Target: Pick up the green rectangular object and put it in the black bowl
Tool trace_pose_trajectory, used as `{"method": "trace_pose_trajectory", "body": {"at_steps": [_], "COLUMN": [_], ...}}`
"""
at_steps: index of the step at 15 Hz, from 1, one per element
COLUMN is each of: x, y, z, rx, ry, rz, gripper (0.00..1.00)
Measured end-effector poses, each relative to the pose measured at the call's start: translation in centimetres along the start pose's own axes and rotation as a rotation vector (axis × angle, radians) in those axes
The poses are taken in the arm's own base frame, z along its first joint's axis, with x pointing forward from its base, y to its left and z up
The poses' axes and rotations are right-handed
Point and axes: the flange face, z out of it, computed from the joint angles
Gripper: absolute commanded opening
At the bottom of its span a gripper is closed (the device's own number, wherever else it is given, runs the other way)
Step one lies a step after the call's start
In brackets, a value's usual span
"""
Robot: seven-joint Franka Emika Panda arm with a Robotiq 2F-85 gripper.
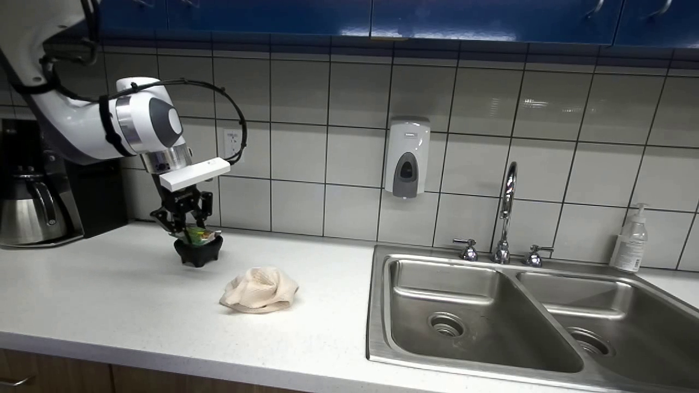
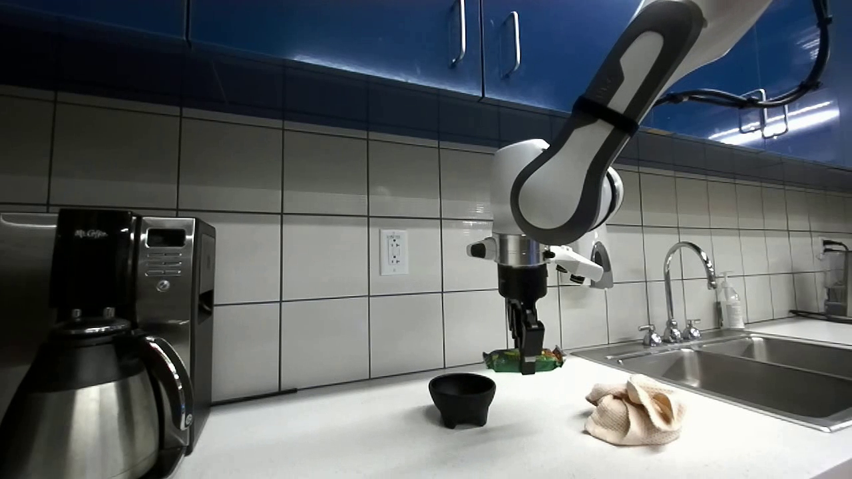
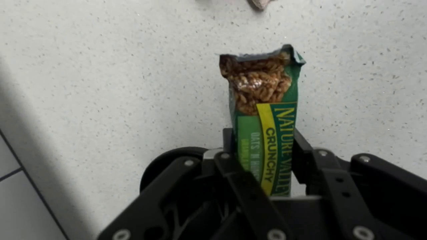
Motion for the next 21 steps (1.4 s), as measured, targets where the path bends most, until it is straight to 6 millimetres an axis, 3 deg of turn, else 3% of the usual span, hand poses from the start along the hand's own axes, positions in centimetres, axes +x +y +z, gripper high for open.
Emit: {"method": "trace_pose_trajectory", "body": {"at_steps": [13, 21], "x": [1.3, 3.2], "y": [4.5, 5.7], "z": [2.6, 1.7], "rx": [0.061, 0.054], "ry": [-0.12, -0.122], "rz": [0.062, 0.048], "gripper": [0.16, 0.16]}}
